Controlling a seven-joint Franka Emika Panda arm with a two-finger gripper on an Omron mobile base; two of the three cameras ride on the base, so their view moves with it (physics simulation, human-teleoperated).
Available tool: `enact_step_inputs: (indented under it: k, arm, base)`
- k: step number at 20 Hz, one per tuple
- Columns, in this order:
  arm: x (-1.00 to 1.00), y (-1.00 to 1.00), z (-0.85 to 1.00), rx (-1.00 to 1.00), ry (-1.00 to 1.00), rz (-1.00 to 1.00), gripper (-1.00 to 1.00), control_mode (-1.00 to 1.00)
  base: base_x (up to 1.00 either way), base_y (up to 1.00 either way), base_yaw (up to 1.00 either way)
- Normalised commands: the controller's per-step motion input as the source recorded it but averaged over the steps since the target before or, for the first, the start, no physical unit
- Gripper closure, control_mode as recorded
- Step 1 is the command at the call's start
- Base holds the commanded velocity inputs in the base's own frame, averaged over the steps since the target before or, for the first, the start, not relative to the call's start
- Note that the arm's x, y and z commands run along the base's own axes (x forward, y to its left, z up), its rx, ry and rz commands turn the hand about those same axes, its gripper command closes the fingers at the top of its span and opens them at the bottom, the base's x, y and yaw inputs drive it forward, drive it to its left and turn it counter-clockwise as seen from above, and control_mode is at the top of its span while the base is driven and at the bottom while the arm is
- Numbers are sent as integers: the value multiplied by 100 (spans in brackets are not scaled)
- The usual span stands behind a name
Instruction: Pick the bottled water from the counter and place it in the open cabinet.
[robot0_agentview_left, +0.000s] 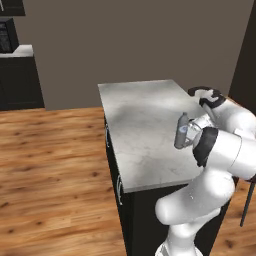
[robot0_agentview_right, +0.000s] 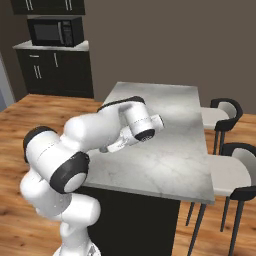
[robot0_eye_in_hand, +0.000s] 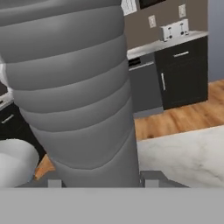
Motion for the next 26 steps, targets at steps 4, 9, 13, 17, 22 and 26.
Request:
enact_step_inputs:
  k: [4,9,13,17,22,26]
  arm:
    - [-40,32,34,-5,-9,-5,100,-100]
    - [-34,35,55,-3,-2,-12,100,-100]
    - [-27,7,30,-1,0,-15,100,-100]
    - [-56,0,16,-2,0,-13,100,-100]
    - [-54,0,24,-4,0,-12,100,-100]
    - [-46,0,34,-4,-2,-9,100,-100]
  base:
    - [0,0,0]
    - [0,0,0]
    - [0,0,0]
    - [0,0,0]
    - [0,0,0]
    - [0,0,0]
